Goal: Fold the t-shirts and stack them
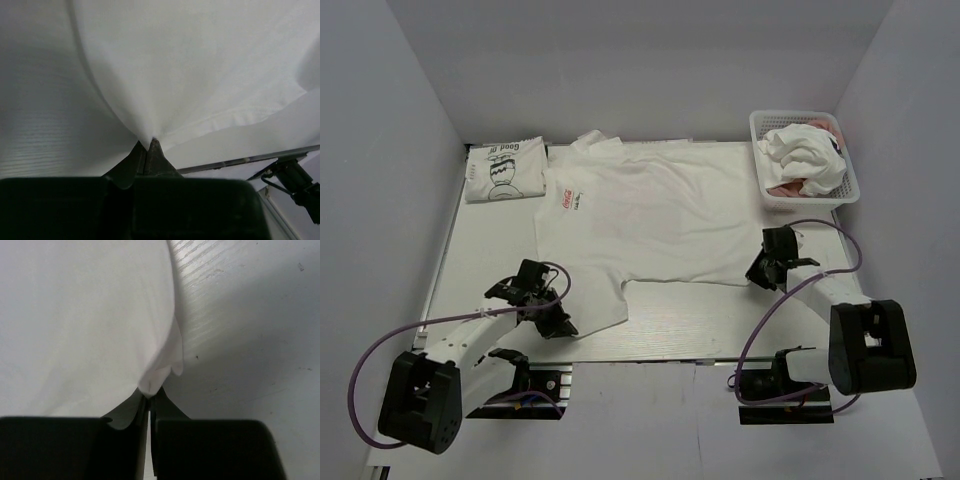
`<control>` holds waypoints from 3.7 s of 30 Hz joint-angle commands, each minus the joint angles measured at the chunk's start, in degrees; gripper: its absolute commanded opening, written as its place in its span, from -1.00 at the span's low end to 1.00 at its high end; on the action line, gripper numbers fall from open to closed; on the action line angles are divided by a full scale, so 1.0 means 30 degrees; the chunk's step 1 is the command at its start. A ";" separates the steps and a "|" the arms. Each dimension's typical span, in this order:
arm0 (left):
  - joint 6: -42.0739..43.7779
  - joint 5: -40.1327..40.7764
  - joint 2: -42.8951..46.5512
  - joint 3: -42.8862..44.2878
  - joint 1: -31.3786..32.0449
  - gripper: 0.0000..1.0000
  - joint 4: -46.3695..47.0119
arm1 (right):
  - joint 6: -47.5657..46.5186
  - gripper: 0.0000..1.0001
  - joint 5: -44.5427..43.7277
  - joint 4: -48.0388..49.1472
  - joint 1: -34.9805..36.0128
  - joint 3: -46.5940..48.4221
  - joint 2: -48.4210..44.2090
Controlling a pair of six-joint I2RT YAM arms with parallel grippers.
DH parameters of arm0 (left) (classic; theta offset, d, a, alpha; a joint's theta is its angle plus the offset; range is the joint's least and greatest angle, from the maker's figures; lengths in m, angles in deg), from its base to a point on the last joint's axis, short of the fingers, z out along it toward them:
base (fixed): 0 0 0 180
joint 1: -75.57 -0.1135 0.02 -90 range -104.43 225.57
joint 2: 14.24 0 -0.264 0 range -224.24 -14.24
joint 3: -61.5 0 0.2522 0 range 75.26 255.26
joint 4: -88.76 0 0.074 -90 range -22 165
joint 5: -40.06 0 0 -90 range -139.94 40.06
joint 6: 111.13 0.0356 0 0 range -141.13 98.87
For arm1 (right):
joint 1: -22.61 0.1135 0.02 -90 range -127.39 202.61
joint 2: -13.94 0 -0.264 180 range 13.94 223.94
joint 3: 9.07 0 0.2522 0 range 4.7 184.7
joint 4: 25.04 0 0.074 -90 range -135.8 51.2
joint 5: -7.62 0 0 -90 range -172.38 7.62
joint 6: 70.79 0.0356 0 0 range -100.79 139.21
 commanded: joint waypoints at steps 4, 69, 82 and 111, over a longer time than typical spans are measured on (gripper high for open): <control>0.0235 -0.2069 0.1180 -0.0228 0.0276 -1.00 -0.2661 | -0.0701 -1.00 -0.0387 -0.2261 -0.0193 -0.1134 -0.1006; 0.7706 0.2209 -1.5341 1.7911 -0.1510 1.00 0.8174 | -0.4656 0.81 0.3999 -0.1885 0.2003 1.1487 0.6987; 0.7354 0.4227 -1.7597 1.7938 -0.1512 1.00 0.6623 | -0.3661 0.81 0.3744 -0.2115 0.2210 1.8257 1.3875; 0.2229 0.1333 0.0031 -0.0276 -0.1131 1.00 0.4926 | -0.1083 0.81 0.5379 -0.4221 0.1183 -0.4530 -0.6624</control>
